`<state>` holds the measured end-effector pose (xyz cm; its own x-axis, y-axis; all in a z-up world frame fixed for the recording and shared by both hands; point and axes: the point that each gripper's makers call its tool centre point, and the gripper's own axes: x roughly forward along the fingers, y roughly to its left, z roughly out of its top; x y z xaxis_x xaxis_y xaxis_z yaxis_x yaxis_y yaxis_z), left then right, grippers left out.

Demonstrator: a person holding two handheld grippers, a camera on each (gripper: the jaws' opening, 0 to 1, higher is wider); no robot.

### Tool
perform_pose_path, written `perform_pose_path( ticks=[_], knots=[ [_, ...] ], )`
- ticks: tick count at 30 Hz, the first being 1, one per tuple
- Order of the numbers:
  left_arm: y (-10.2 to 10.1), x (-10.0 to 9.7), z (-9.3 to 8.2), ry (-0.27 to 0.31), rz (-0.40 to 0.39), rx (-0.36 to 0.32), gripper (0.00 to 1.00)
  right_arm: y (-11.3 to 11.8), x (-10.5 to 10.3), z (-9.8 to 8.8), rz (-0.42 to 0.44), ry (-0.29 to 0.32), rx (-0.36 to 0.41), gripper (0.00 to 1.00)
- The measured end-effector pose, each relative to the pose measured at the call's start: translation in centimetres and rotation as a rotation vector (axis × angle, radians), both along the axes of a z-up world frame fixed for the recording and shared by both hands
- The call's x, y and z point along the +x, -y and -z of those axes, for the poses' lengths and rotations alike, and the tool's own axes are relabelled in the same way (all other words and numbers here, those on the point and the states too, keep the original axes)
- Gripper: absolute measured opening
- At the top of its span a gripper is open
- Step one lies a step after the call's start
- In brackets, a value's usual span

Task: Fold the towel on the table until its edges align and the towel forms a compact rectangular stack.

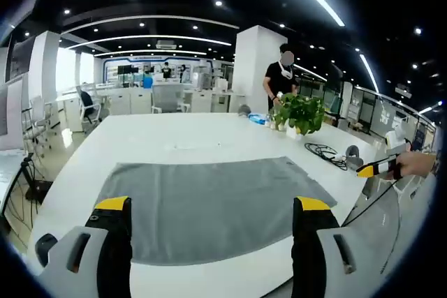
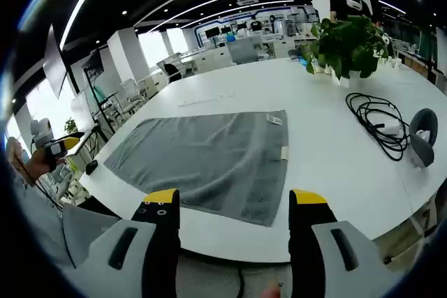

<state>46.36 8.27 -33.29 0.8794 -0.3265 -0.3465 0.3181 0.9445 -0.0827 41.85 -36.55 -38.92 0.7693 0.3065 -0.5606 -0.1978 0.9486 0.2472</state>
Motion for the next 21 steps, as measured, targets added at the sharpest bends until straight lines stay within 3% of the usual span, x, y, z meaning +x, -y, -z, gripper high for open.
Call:
perform_pose_path(
  ticks=[21],
  knots=[
    [0.56, 0.02, -0.11, 0.000, 0.003, -0.002, 0.98, -0.55, -0.14, 0.36, -0.001, -0.016, 0.015, 0.60]
  ],
)
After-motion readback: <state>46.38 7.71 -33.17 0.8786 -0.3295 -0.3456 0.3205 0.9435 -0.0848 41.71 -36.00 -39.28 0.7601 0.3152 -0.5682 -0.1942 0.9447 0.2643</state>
